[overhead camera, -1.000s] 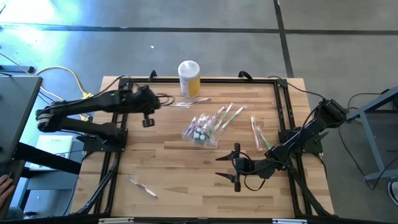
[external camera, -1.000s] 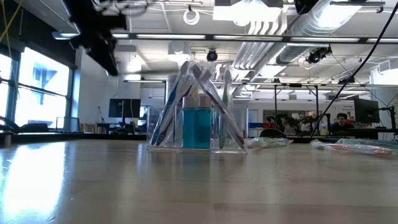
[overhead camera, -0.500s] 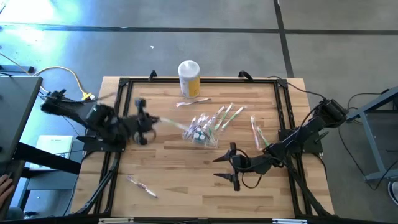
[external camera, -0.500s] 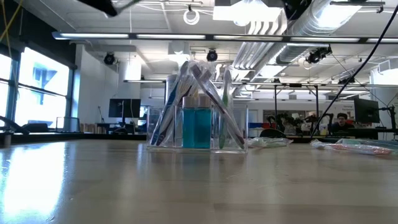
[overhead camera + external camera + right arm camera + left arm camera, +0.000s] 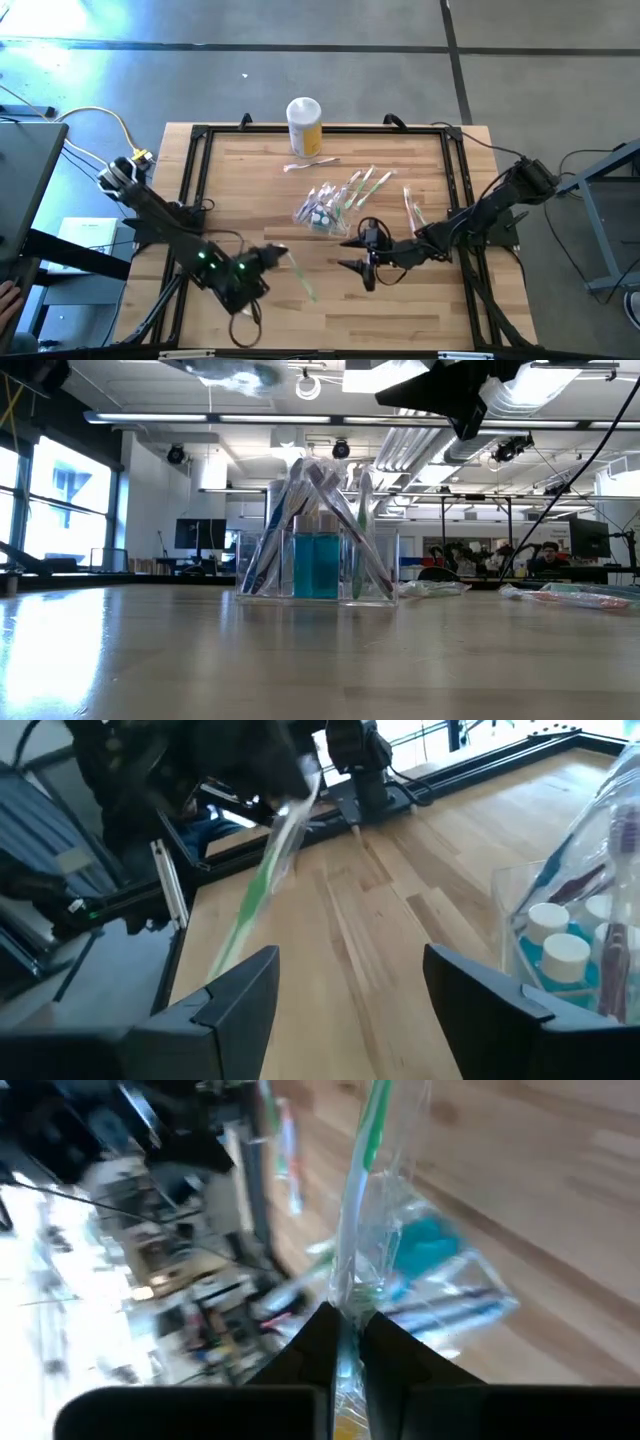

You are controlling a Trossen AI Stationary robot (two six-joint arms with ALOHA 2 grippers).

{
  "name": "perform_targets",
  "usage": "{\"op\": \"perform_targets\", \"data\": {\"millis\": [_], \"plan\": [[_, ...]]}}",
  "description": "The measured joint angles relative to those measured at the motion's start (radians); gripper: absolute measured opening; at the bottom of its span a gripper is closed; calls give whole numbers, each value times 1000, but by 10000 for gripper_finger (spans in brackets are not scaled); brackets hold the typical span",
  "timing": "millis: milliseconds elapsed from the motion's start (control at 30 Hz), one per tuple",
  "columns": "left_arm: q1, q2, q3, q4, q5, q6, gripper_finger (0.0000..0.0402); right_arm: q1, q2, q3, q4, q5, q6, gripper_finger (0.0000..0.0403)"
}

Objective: Pick & Place toothbrushing station
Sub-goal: Put the green toothbrush into the transparent organizer

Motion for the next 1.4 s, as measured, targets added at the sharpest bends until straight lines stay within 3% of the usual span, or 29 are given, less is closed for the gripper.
{"op": "perform_targets", "data": {"millis": [133,400,567,1400], "plan": [[-1,107,74,92,-61,109,18,-16,28,0,28,-15,1,240],[-1,235,229,91,-98,188,9,-69,67,1,167,-121,-84,240],[11,250,244,90,-97,238,11,-72,68,0,169,-185,-87,240],[113,252,244,271,2,387,5,-73,68,0,175,-179,-117,240]]}}
